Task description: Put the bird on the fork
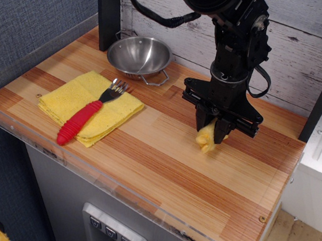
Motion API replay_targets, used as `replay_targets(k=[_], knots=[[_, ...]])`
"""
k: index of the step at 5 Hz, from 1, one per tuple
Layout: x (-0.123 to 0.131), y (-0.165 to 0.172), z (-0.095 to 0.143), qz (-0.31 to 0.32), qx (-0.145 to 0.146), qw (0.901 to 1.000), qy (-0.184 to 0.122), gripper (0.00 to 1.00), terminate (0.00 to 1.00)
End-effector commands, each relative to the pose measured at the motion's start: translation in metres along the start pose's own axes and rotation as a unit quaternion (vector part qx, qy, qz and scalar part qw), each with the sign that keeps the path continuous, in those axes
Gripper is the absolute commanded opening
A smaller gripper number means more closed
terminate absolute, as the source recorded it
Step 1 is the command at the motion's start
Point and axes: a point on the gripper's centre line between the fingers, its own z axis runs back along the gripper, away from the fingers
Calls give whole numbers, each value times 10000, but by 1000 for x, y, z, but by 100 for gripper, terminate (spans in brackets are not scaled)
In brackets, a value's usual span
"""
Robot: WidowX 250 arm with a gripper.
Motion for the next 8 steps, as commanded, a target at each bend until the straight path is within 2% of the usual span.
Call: replay_targets(k=[1, 2, 4, 5, 6, 8], knots=[[18, 1, 45, -592, -43, 9967, -560, 0, 0], [20, 9, 75, -819, -76, 9942, -693, 0, 0], [2, 45, 94, -904, -97, 9940, -610, 0, 0], [-23, 70, 92, -617, 93, 9976, -291, 0, 0], [-43, 92, 89, -336, 260, 9990, -123, 0, 0], [-58, 119, 70, -111, 332, 9993, 92, 0, 0]])
